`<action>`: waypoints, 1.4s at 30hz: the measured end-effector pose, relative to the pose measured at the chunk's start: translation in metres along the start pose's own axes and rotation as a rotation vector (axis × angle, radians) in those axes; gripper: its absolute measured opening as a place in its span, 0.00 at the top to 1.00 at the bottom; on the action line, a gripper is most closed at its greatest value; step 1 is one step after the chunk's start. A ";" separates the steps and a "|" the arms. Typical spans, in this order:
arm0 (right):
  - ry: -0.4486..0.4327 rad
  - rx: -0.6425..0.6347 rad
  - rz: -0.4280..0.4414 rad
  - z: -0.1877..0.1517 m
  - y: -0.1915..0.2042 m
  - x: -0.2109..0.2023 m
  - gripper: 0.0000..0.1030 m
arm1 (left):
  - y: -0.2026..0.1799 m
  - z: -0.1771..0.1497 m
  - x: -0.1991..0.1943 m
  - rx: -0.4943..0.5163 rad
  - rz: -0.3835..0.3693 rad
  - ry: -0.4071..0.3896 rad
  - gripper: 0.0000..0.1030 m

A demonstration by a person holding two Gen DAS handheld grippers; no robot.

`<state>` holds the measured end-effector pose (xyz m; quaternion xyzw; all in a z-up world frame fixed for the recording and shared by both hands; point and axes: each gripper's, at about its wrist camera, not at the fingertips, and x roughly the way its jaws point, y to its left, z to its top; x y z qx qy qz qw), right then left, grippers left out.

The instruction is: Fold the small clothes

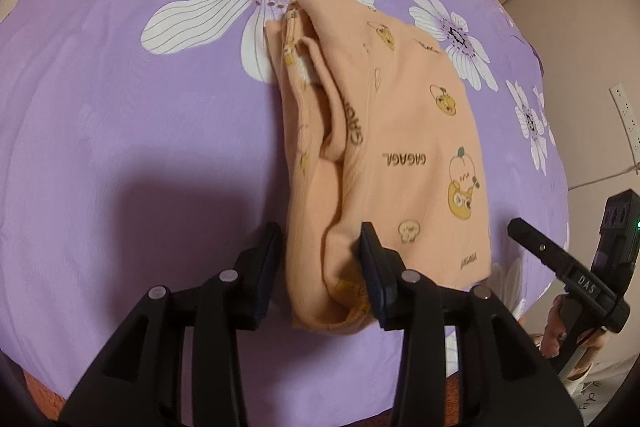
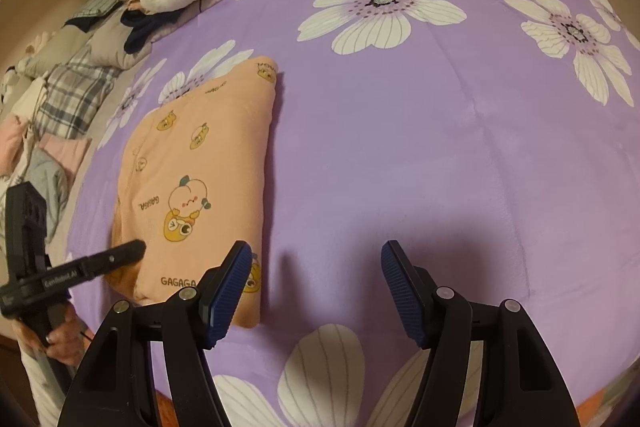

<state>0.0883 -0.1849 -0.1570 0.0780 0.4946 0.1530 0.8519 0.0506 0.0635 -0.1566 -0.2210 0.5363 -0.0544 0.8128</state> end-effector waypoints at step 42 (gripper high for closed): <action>0.049 -0.093 0.202 0.051 0.058 0.054 0.75 | -0.040 0.037 0.020 0.019 -0.038 -0.072 0.71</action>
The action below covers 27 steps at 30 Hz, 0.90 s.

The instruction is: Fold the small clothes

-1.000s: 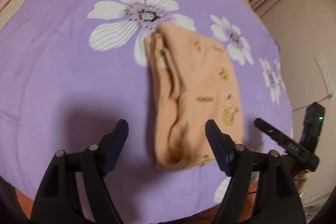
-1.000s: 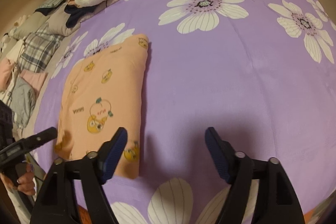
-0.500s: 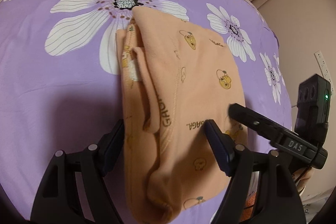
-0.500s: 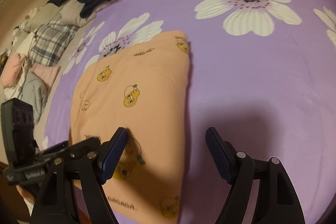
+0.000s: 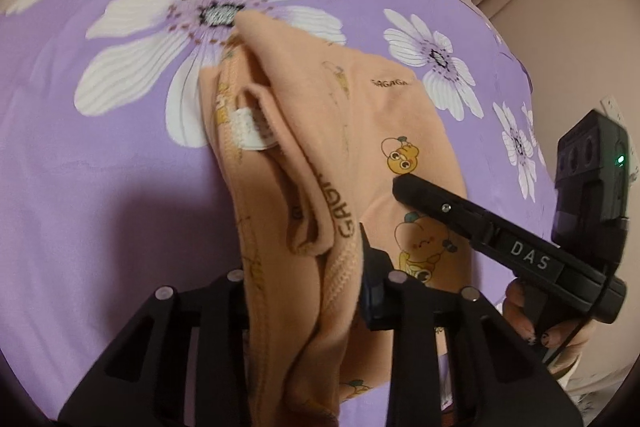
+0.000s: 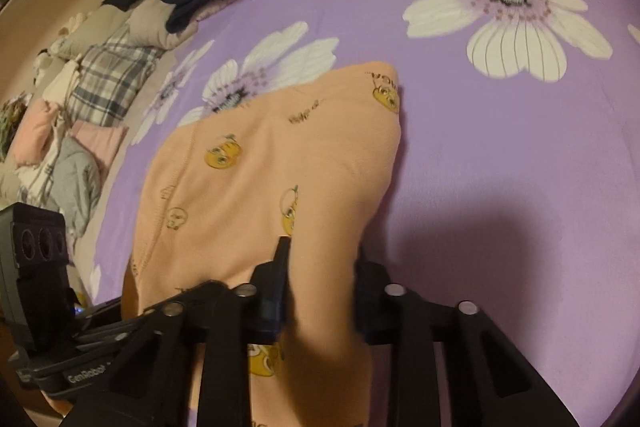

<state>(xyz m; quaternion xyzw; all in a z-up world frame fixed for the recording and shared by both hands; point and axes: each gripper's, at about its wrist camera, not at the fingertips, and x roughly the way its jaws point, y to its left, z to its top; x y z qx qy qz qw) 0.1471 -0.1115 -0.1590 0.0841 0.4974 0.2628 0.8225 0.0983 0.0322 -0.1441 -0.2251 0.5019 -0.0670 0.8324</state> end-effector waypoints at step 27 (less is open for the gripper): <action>-0.118 0.035 -0.077 -0.013 -0.035 -0.060 0.75 | -0.079 -0.010 0.012 0.131 -0.008 -0.001 0.70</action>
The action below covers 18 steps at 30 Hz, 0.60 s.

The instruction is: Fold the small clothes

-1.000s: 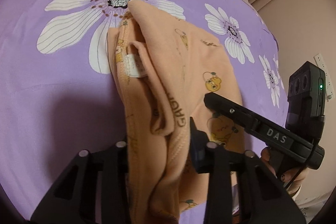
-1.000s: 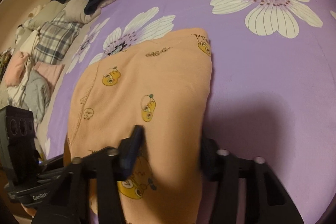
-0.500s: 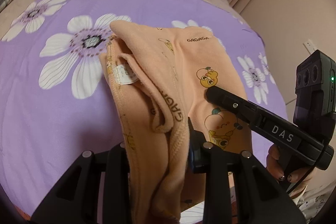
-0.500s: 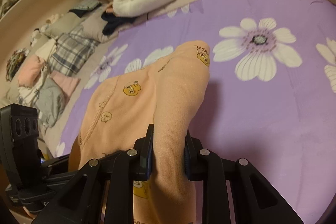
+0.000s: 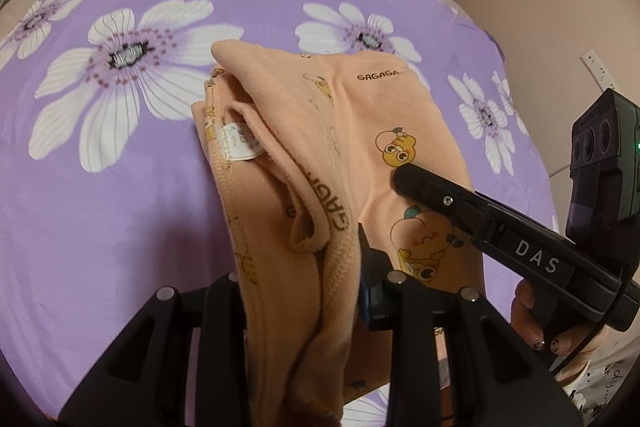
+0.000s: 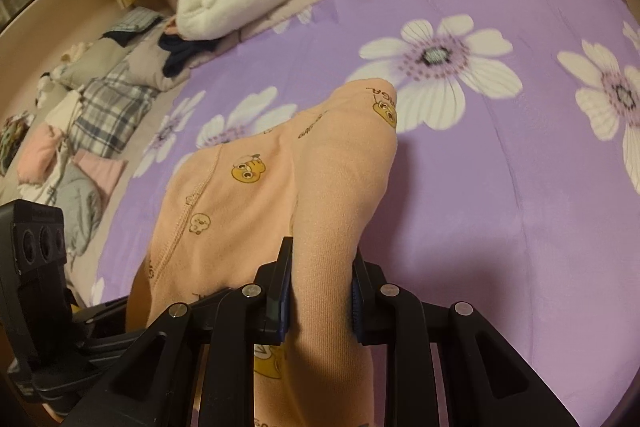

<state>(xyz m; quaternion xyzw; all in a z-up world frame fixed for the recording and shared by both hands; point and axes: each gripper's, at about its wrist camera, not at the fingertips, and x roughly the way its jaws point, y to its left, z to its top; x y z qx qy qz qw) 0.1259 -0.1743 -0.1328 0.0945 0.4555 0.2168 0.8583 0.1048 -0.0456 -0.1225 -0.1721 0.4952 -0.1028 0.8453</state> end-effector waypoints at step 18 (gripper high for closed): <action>0.030 0.106 -0.107 -0.018 -0.023 -0.002 0.33 | 0.006 -0.008 -0.003 -0.003 0.077 -0.019 0.18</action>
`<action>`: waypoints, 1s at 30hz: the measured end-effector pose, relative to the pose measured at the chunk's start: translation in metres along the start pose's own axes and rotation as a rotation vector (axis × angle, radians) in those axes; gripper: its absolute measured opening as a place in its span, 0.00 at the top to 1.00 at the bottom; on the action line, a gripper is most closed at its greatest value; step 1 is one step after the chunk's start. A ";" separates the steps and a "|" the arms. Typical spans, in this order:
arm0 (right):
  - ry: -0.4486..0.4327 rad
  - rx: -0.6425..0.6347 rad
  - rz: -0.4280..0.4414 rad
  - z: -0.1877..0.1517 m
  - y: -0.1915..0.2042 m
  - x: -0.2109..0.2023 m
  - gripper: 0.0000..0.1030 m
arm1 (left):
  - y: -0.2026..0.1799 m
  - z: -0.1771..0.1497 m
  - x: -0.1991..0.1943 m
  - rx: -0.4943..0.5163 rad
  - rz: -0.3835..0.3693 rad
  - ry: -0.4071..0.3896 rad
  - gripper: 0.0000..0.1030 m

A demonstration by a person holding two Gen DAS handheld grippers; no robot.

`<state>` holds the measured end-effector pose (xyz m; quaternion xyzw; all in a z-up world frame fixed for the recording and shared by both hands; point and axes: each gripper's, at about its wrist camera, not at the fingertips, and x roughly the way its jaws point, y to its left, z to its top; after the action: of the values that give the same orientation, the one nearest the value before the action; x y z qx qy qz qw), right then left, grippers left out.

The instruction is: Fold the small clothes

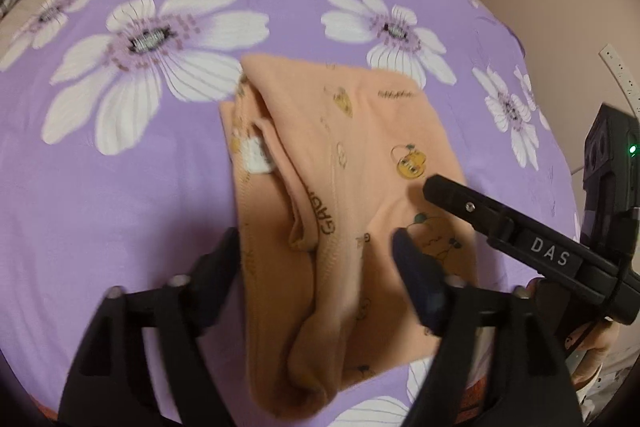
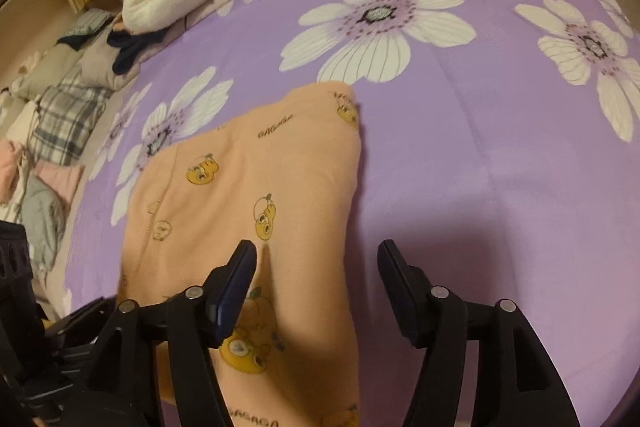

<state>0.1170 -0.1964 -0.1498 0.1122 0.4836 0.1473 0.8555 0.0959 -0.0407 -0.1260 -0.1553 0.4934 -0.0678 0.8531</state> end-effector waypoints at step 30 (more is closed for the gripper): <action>-0.220 -0.109 -0.177 -0.028 0.033 -0.091 0.02 | -0.002 -0.030 -0.093 0.008 0.148 -0.167 0.00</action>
<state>0.0440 -0.1976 -0.0804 0.0382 0.3863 0.0843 0.9177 0.0235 -0.0231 -0.0626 -0.1201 0.4304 0.0068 0.8946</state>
